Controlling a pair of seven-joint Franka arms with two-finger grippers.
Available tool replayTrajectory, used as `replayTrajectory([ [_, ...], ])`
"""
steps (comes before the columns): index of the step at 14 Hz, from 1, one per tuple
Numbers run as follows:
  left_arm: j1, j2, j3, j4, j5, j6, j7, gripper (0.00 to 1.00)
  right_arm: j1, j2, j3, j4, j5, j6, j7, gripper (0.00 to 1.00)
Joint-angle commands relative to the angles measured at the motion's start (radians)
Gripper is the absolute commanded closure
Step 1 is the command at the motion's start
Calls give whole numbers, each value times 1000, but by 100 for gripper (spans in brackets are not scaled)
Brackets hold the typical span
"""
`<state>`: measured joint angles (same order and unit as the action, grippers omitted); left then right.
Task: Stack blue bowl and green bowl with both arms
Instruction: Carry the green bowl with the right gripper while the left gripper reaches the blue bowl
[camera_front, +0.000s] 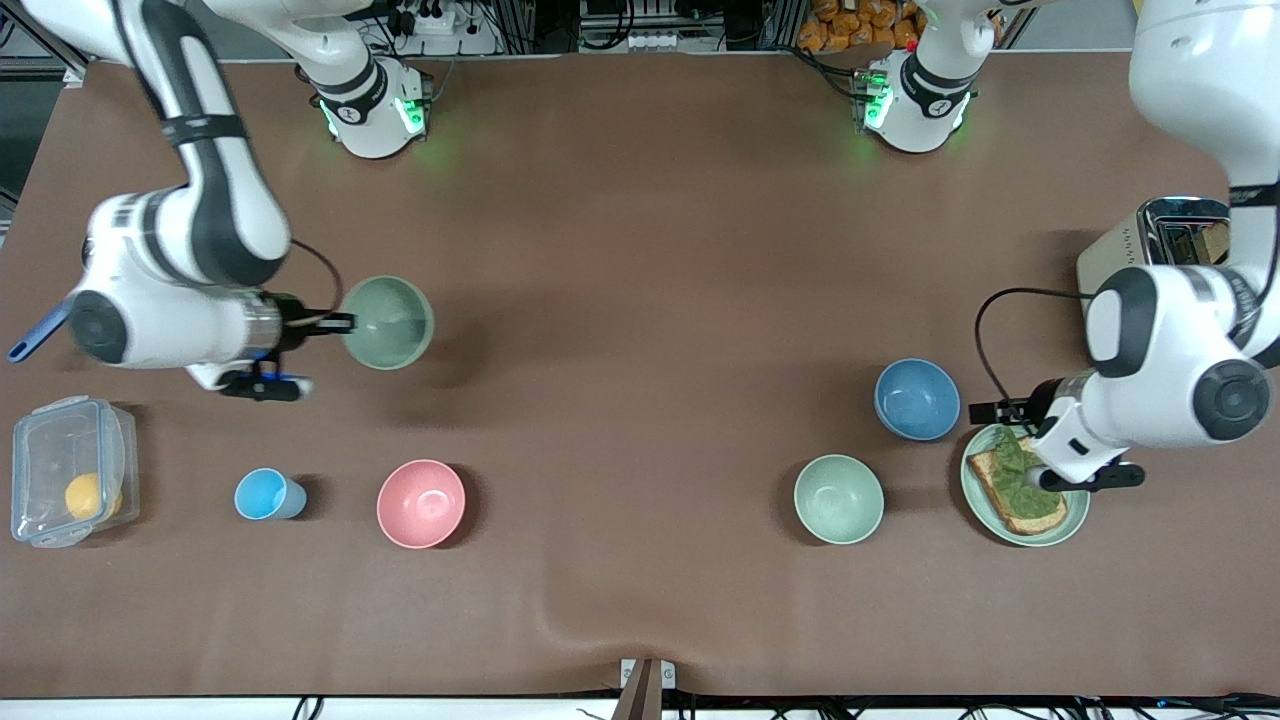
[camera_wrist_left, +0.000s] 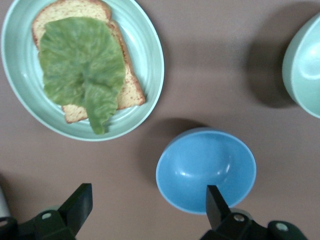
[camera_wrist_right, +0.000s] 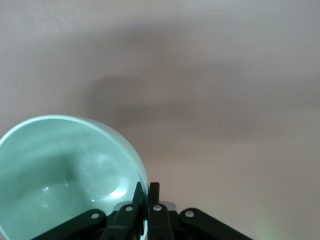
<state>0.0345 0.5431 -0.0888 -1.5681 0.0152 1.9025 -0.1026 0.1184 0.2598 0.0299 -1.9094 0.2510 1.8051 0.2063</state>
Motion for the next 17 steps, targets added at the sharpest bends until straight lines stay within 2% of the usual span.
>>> replayTrajectory([
  [1, -4, 12, 4, -26, -6, 32, -8, 0, 30, 7, 85, -8, 21, 84, 218, 100],
  [6, -1, 0, 3, -116, -8, 73, -8, 0, 263, 38, 90, -40, 21, 268, 539, 100],
  [11, -15, -18, -5, -288, -14, 291, -78, 0, 461, 78, 90, -118, 21, 506, 754, 100],
  [14, -18, -2, -5, -302, -12, 322, -78, 0, 544, 107, 88, -157, 19, 626, 839, 100],
  [16, -18, 4, -5, -302, -12, 323, -78, 0, 576, 118, 88, -155, 16, 645, 892, 100],
  [17, -18, 6, -5, -302, -12, 323, -78, 0, 581, 119, 88, -157, 16, 642, 894, 74],
])
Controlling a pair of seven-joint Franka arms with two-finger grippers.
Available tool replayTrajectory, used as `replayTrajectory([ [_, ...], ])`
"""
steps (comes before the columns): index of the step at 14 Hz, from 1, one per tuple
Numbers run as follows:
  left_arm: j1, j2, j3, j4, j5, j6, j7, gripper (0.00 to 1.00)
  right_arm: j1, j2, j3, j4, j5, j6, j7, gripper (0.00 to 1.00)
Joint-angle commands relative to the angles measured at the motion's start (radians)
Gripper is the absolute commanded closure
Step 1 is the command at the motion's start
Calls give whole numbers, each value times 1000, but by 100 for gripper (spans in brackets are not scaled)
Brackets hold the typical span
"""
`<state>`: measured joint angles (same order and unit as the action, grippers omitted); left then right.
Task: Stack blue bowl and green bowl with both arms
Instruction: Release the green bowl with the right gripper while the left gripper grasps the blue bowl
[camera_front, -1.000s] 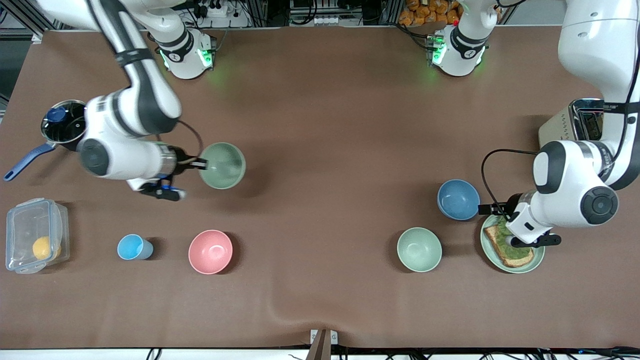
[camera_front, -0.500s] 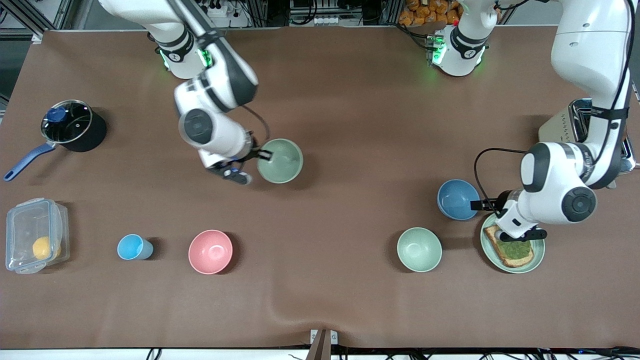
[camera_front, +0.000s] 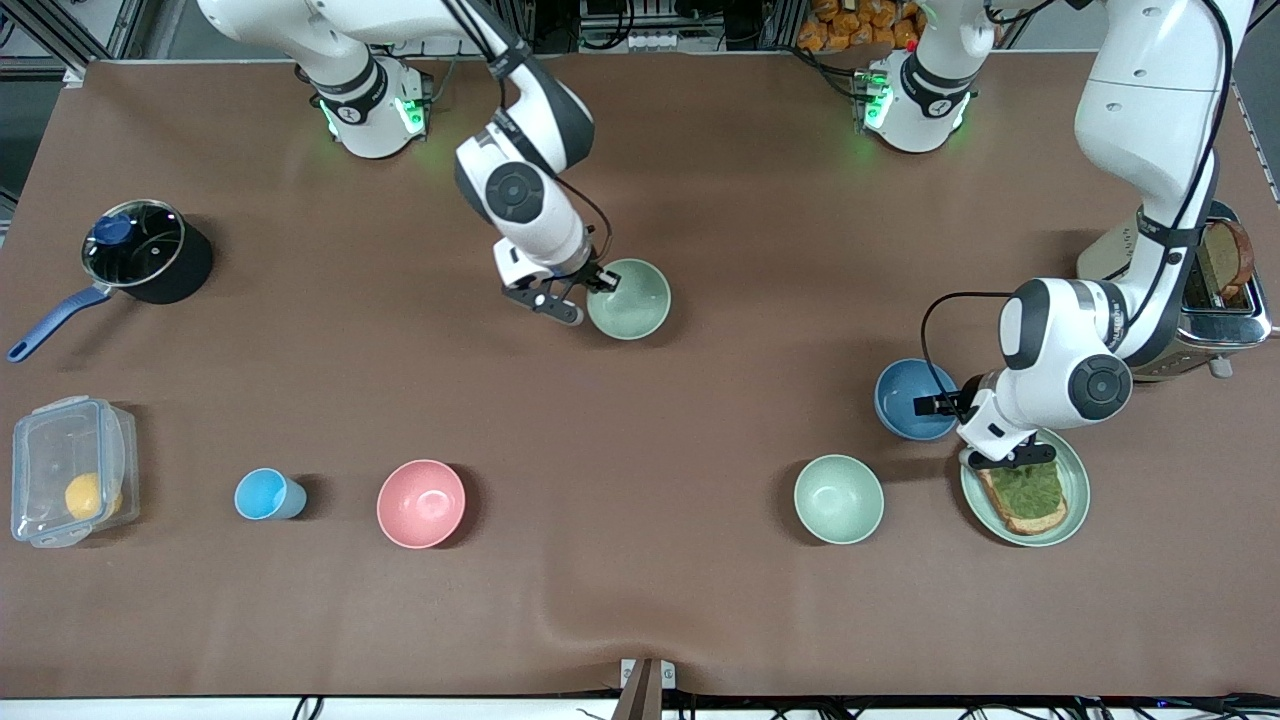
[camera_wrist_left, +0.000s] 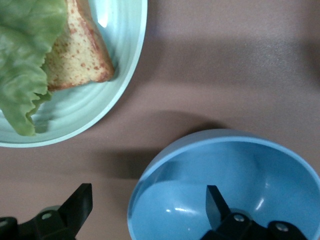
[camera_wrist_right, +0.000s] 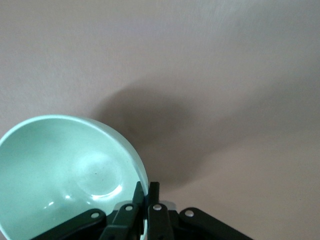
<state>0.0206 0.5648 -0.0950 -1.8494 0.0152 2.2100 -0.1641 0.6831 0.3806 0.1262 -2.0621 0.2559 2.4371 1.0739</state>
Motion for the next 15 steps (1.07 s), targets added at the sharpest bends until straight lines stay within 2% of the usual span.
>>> replayTrajectory([
  [1, -4, -16, 1, -20, -12, 16, -15, 0, 16, -2, -8, -4, 11, 1, 29, 51],
  [2, -7, -16, 1, -20, -9, 16, -17, 0, 16, -2, -7, -4, 11, -3, 50, 40],
  [3, -10, -14, 1, -22, -9, 16, -17, 8, 16, -2, -7, -4, 11, -3, 82, 31],
  [4, -11, -14, 1, -22, -9, 16, -18, 30, 16, -2, -7, -3, 11, -4, 92, 19],
  [5, -11, -14, 1, -22, -9, 16, -23, 53, 12, -5, -7, -3, 11, -10, 95, 0],
  [6, -10, -14, 1, -22, -9, 16, -23, 70, 4, -11, -8, 8, 11, -47, 107, 0],
  [7, -10, -14, 1, -22, -9, 16, -25, 76, 0, -17, -13, 29, 11, -105, 109, 0],
  [10, -19, -20, 1, -20, -9, 16, -67, 78, -39, -22, -49, 103, 14, -263, 103, 0],
  [12, -30, -35, 3, -20, -3, 16, -91, 86, -97, -17, -49, 109, 19, -293, 97, 0],
  [13, -30, -46, 1, -20, -3, 14, -92, 96, -124, -16, -48, 108, 48, -290, 104, 0],
  [14, -28, -55, 1, -20, -3, 10, -92, 100, -137, -14, -53, 106, 134, -289, 109, 0],
  [15, -28, -62, 1, -20, -3, 7, -92, 100, -167, -8, -59, 105, 210, -283, 107, 0],
])
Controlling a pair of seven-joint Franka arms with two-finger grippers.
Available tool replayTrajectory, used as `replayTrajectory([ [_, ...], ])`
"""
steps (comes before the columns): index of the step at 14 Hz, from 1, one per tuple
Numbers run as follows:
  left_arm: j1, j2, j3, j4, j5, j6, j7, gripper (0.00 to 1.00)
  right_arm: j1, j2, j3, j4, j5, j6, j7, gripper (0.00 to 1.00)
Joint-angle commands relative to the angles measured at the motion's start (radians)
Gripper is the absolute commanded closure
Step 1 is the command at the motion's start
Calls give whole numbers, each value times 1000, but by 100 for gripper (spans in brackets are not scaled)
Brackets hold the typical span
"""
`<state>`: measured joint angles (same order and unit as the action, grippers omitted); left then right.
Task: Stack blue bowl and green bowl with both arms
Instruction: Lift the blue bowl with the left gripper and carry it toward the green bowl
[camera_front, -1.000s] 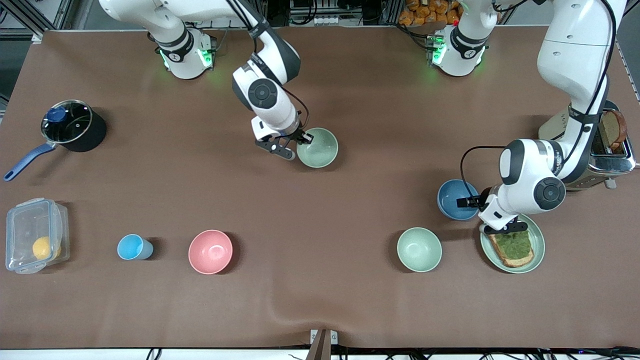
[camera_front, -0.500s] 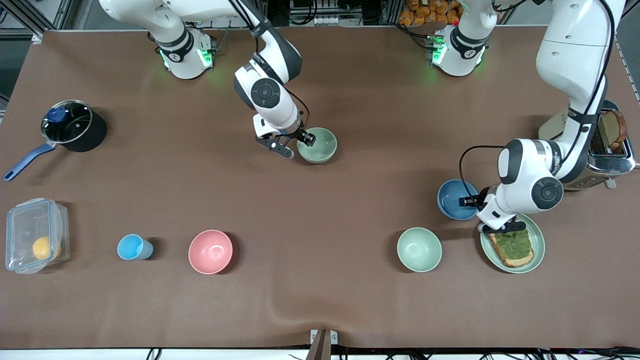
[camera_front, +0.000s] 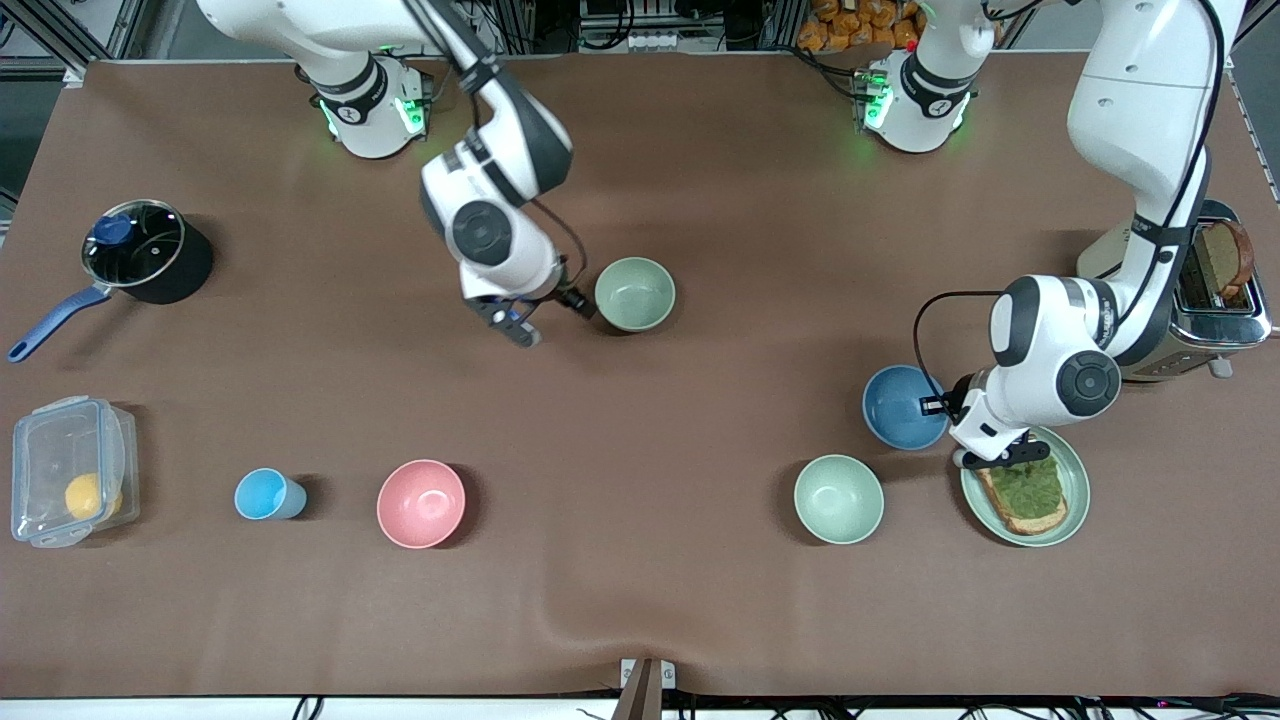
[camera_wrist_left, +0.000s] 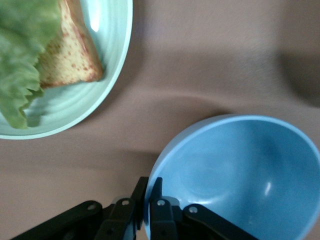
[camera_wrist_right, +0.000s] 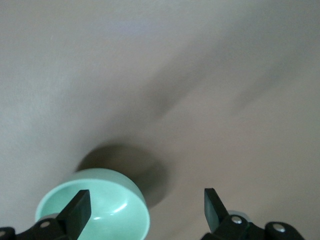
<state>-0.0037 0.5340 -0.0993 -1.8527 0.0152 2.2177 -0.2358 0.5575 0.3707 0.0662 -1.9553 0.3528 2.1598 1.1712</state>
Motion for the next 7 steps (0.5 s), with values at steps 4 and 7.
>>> replayTrajectory([
  [4, -4, -83, -48, -19, -14, -30, -23, 100, -60, 48, 3, -20, 231, 67, 2, 0],
  [7, 1, -118, -130, -31, -17, -53, -89, 100, -47, 92, 3, -36, 316, 170, 2, 0],
])
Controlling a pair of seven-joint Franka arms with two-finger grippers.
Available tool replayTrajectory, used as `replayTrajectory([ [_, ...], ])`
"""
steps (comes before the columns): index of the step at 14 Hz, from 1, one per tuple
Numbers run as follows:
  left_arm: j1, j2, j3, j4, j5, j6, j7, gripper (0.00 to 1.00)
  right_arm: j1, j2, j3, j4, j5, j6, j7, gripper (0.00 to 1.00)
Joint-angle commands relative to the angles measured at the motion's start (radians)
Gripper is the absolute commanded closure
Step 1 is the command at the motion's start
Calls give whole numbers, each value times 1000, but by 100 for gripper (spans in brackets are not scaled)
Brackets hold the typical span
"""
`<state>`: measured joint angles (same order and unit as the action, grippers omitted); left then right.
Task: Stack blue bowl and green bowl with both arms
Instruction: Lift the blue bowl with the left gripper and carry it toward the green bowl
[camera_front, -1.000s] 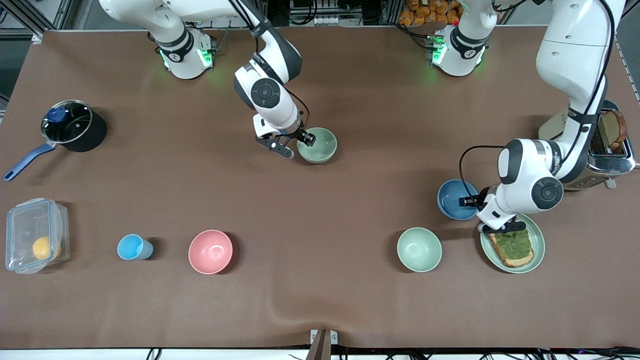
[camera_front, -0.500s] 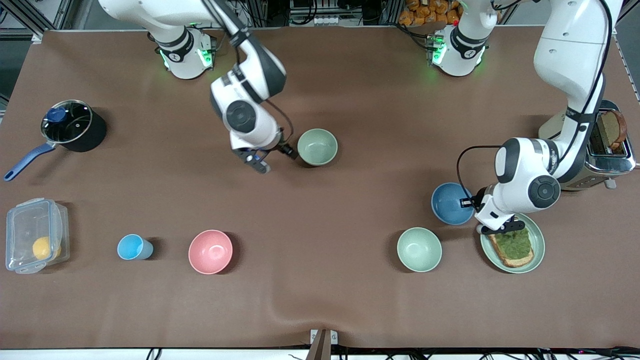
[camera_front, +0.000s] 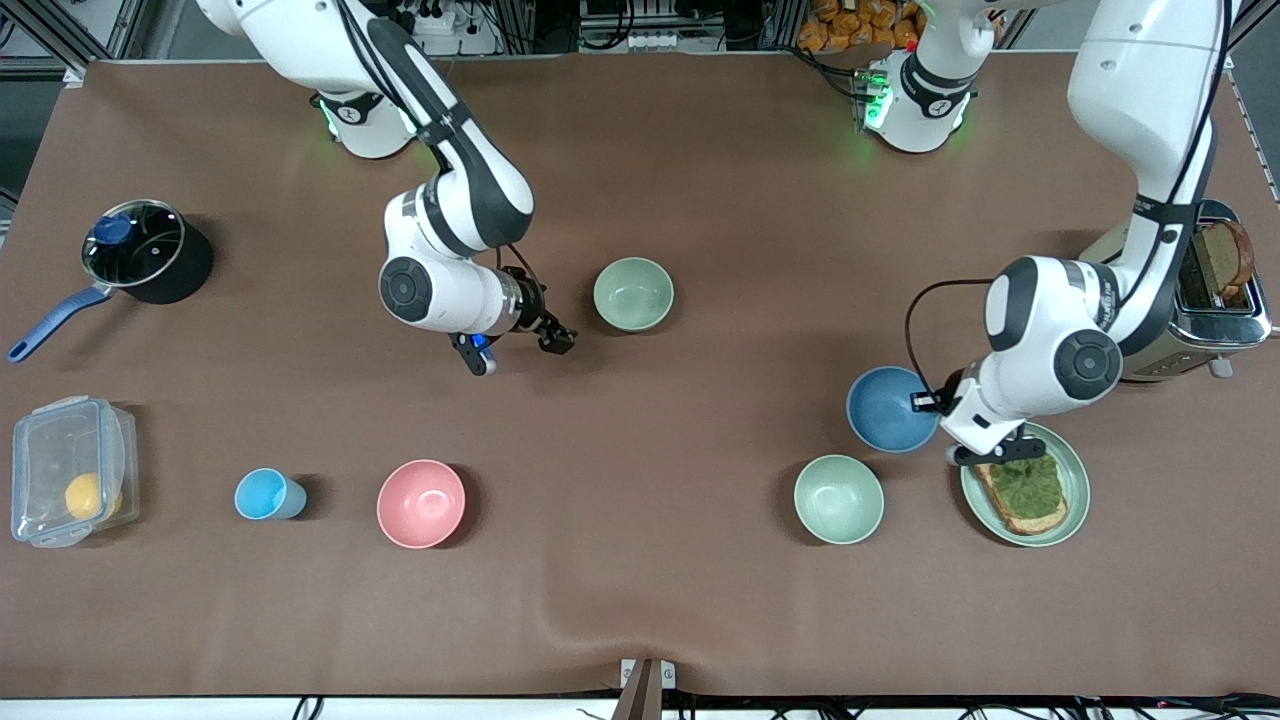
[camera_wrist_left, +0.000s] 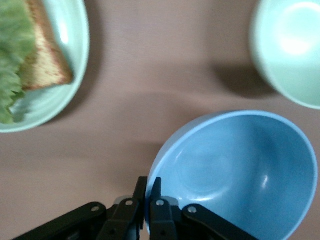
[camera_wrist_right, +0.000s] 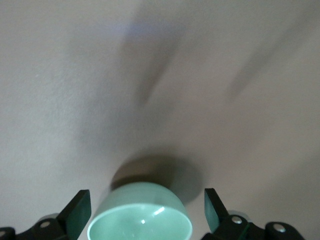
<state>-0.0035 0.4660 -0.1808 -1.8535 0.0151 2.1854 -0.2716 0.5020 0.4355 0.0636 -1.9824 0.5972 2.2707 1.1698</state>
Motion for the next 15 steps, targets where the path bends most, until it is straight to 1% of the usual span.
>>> replayTrajectory([
  [1, 4, -50, -90, -29, -17, -21, -96, 100, 15, 46, 7, -9, 116, 93, 4, 0],
  [3, 4, -50, -156, -27, -20, -19, -165, 100, 38, 81, 8, -9, 135, 154, 4, 0],
  [4, 5, -50, -190, -27, -39, -21, -190, 100, 39, 97, 10, -9, 145, 179, 4, 0],
  [6, 5, -55, -250, -29, -78, -21, -228, 100, 52, 109, 10, -9, 238, 205, 1, 0],
  [7, 5, -55, -281, -27, -86, -19, -244, 100, 59, 109, 10, -9, 268, 211, 1, 0],
  [9, -4, -52, -334, -24, -127, -6, -267, 100, 62, 109, 10, -15, 277, 213, 1, 0],
  [11, -24, -40, -382, -23, -138, 11, -306, 100, 62, 109, 10, -27, 277, 240, 1, 0],
  [13, -82, -17, -384, -21, -138, 34, -333, 100, 63, 109, 10, -30, 279, 240, 1, 0],
  [15, -117, 5, -384, -20, -138, 71, -360, 100, 62, 109, 10, -30, 279, 240, 1, 0],
])
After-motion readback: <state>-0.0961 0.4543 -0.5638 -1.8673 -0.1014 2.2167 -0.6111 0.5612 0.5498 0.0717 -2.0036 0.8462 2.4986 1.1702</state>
